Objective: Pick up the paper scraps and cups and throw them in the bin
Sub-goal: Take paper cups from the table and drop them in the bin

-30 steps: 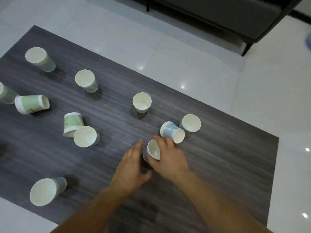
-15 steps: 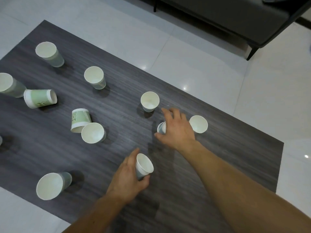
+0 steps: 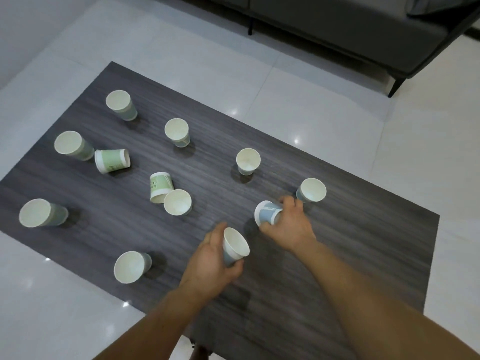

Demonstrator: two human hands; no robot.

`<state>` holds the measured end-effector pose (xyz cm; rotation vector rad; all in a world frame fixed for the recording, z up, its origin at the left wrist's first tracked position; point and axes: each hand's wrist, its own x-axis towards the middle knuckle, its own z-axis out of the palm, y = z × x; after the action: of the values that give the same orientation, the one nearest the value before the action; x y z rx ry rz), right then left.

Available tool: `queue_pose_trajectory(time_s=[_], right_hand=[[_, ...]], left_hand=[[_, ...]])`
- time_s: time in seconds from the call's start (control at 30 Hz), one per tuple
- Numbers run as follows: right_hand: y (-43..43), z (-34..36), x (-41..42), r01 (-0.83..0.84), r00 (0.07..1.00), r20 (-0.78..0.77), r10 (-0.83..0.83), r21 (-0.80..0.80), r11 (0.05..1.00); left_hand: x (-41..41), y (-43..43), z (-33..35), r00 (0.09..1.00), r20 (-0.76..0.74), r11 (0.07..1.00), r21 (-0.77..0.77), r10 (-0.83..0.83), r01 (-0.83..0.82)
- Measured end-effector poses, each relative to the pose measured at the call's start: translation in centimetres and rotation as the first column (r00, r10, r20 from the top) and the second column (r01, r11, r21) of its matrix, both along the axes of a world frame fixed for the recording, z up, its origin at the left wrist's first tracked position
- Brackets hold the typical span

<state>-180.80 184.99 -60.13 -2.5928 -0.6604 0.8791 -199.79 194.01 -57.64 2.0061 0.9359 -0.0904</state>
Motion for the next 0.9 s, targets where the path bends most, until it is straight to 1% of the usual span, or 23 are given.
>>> queue_pose_trajectory(time_s=[0.1, 0.17, 0.27, 0.37, 0.43, 0.5, 0.57, 0.63, 0.8, 0.9], right_hand=[[-2.5, 3.8, -0.9, 0.119, 0.993, -0.023, -0.117, 0.126, 0.985], [-4.5, 6.5, -1.7, 0.190, 0.982, -0.023, -0.189, 0.183, 0.965], [-7.5, 10.9, -3.3, 0.258, 0.965, 0.006, -0.264, 0.189, 0.948], [-10.4, 15.4, -5.9, 0.319, 0.940, 0.059, -0.335, 0.188, 0.929], [-12.4, 18.1, -8.2, 0.398, 0.900, 0.095, -0.426, 0.222, 0.890], [-14.2, 20.5, -10.8, 0.470, 0.863, 0.074, -0.499, 0.245, 0.848], [-16.0, 22.5, -13.4, 0.537, 0.828, 0.004, -0.561, 0.284, 0.795], [-18.1, 24.2, -16.2, 0.587, 0.792, -0.020, -0.610, 0.302, 0.751], [-26.1, 28.3, -23.2, 0.724, 0.645, 0.057, -0.762, 0.275, 0.633], [-32.4, 30.1, -27.2, 0.752, 0.596, 0.132, -0.792, 0.254, 0.608]], left_hand=[[0.3, 0.0, 3.7, 0.999, 0.029, 0.999, 0.006, -0.044, 0.044], [0.4, -0.3, 6.2, 0.996, 0.036, 0.996, 0.022, -0.082, 0.081], [0.2, -1.3, 9.9, 0.985, 0.064, 0.987, 0.036, -0.158, 0.156], [-0.2, -2.4, 13.5, 0.957, 0.100, 0.962, 0.054, -0.273, 0.269], [-1.0, -3.1, 15.6, 0.930, 0.127, 0.938, 0.065, -0.346, 0.340], [-2.1, -3.9, 17.6, 0.902, 0.150, 0.915, 0.069, -0.404, 0.398], [-3.2, -5.0, 19.3, 0.860, 0.161, 0.875, 0.101, -0.485, 0.474], [-4.1, -6.4, 20.7, 0.812, 0.155, 0.826, 0.138, -0.563, 0.546], [-5.1, -12.8, 24.3, 0.688, 0.162, 0.707, 0.153, -0.707, 0.690], [-5.5, -18.9, 26.1, 0.579, 0.189, 0.608, 0.182, -0.793, 0.773]])
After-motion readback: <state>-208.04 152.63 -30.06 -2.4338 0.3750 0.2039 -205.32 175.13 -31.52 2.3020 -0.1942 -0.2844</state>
